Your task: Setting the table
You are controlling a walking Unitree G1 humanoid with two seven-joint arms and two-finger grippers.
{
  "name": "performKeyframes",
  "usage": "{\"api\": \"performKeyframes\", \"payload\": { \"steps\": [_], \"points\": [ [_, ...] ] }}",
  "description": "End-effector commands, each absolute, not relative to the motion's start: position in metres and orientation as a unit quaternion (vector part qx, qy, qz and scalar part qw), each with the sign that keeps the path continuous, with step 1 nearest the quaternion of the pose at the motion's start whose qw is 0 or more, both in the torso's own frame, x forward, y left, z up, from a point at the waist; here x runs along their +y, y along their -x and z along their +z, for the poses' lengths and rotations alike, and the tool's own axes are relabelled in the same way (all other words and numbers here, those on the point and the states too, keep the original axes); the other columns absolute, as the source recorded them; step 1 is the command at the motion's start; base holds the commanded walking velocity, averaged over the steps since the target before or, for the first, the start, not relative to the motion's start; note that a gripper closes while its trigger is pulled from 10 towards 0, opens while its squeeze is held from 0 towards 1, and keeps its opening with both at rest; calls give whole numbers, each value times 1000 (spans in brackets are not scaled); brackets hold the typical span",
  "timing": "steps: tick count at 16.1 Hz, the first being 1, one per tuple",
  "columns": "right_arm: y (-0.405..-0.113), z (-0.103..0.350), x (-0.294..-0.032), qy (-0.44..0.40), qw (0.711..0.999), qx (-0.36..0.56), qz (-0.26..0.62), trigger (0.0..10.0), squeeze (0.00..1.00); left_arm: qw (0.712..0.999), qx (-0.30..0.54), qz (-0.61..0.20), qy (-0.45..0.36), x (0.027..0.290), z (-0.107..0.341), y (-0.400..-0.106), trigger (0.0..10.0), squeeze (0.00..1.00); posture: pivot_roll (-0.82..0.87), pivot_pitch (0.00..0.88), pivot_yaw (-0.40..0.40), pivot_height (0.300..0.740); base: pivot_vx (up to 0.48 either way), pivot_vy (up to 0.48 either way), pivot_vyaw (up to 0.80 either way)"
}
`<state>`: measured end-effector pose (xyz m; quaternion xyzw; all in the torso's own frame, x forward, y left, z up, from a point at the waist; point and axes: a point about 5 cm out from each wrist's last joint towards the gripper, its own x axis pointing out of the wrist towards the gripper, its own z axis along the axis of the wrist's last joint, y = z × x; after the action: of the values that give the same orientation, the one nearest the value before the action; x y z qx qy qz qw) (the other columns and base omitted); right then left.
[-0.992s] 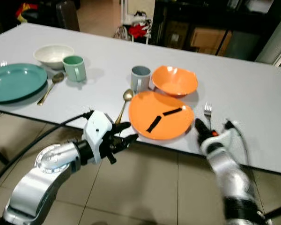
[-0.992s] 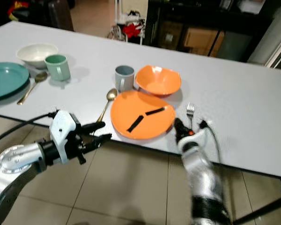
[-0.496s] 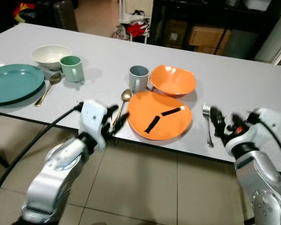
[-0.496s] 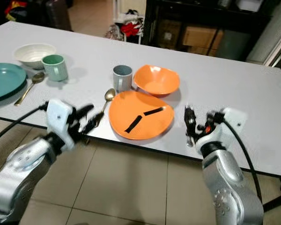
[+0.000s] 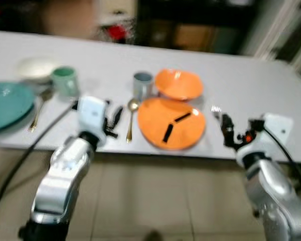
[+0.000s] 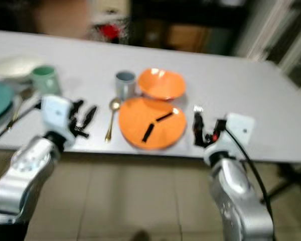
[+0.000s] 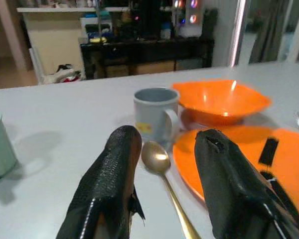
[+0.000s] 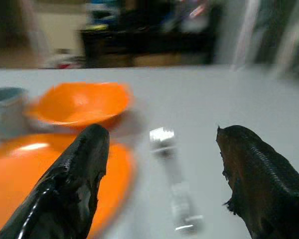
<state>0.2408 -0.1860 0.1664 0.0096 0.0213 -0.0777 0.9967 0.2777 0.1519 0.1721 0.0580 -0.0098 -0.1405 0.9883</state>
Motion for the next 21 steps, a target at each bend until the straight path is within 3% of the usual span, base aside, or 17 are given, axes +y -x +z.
{"api": "performKeyframes", "payload": {
  "steps": [1, 3, 5, 9, 14, 21],
  "points": [
    [-243, 165, -190, 26, 995, 15, -96, 10000, 0, 987, -16, -150, -49, 147, 175, -277, 10000, 0, 7, 0, -52, 740, 0, 0, 0],
    [-240, 160, -190, 51, 995, 29, -85, 10000, 0, 985, -20, -163, -55, 142, 172, -273, 10000, 0, 4, 0, -57, 740, 0, 0, 0],
    [-238, 157, -184, 9, 999, 37, -23, 10000, 0, 984, -30, -166, -59, 134, 170, -270, 10000, 0, 16, 0, -67, 740, 0, 0, 0],
    [-235, 154, -184, -6, 999, 39, -30, 10000, 0, 981, -26, -180, -67, 129, 168, -267, 10000, 0, 7, 0, -58, 740, 313, 0, 0],
    [-235, 154, -196, -34, 997, 30, -68, 10000, 0, 981, -30, -179, -72, 130, 170, -270, 10000, 0, 7, 0, -51, 740, 335, 0, -651],
    [-242, 153, -183, -13, 999, 38, -18, 10000, 0, 984, -26, -160, -72, 137, 169, -269, 10000, 0, 9, 0, -68, 740, 341, 0, -92]
  ]
}}
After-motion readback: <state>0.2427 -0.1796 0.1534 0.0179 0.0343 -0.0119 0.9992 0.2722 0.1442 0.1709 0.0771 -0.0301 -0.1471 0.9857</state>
